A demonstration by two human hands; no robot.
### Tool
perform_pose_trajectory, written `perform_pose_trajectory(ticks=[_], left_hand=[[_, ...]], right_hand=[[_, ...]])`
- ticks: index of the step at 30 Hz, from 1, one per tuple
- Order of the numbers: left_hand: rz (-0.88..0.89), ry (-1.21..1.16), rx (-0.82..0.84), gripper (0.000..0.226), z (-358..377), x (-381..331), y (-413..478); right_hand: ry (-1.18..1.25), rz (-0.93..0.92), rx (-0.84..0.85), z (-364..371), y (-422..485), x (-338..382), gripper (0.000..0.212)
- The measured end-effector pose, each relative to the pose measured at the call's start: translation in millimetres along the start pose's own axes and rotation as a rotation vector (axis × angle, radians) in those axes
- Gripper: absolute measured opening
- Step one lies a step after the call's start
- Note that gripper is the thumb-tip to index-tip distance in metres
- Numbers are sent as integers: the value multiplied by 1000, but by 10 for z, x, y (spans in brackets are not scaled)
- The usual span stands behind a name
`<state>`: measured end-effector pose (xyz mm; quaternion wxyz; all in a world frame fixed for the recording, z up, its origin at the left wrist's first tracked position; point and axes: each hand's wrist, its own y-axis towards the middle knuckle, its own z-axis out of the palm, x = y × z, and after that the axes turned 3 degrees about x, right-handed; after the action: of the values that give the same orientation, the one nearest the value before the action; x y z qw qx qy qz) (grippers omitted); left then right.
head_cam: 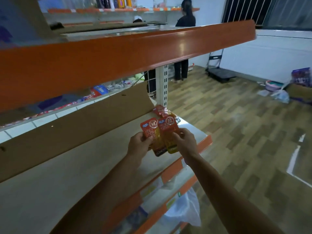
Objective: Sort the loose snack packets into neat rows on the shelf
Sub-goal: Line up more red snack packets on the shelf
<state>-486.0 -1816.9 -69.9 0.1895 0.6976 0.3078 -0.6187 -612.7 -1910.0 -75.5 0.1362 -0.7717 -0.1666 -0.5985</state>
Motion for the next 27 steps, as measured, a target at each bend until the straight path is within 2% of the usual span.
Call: perform_pose_trajectory(ticks=[7,13,22,27], left_hand=[[-30,34,-71,10,334,-34,420],[-96,45,-229,14,601,-48,676],[-136,21,-383,17,863,-40,765],[-164,-8,-441,16,982,0,755]], right_hand=[[-37,-15,79,-187,663,-110,18],[-46,-29,182,-379,1230,-105,9],[-140,21,334,-445,1739,-220,14],[-170,41,353,-454,1804,-286,19]])
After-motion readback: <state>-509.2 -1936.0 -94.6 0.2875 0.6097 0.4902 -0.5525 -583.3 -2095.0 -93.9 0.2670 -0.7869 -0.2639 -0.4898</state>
